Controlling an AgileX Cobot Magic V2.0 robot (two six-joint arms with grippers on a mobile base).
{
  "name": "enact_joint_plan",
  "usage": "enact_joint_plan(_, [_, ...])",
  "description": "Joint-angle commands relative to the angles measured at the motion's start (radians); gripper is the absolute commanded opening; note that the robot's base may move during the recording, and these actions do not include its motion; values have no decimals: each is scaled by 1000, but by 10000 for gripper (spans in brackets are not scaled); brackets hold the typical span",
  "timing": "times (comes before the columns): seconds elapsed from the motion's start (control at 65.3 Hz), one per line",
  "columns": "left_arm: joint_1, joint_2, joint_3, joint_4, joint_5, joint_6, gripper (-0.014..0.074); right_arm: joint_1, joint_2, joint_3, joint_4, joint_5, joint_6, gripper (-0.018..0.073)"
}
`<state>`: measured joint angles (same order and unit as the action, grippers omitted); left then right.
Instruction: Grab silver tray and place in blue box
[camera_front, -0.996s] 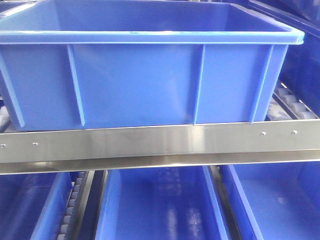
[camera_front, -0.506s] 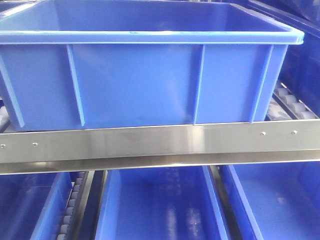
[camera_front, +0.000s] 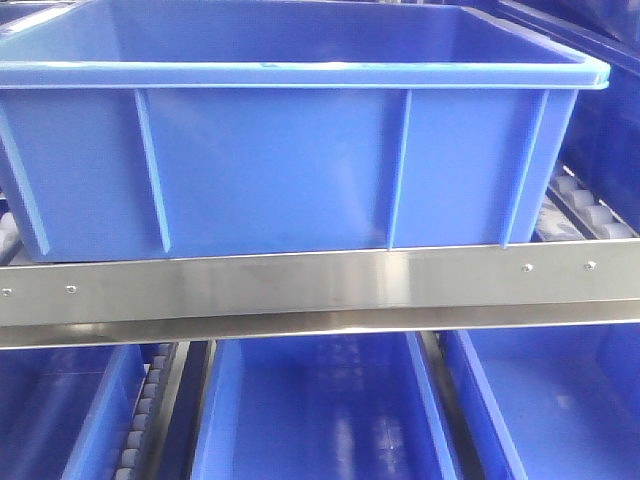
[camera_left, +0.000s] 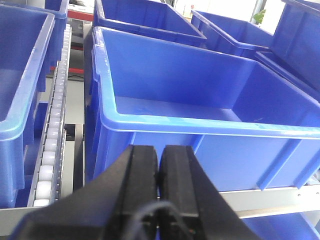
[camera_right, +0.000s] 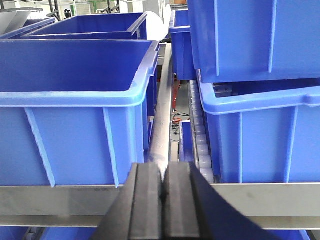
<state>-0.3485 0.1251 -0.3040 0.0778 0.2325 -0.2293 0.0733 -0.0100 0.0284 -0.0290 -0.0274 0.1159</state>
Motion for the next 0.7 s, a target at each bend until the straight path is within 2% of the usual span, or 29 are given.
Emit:
enact_joint_plan(0.0, [-7,11,-27,2,-84,-1,-6,-5,-21,-19,8,-98,-21,57])
enact_joint_plan(0.644, [-7,11,-23,2,-84,-1,-6,-5,-21,-19,8,-98,-20,57])
enact_joint_plan(0.69, [-4,11,-14,-19,-89,-1,-6,-5,-21,-19,8,-98,-20,57])
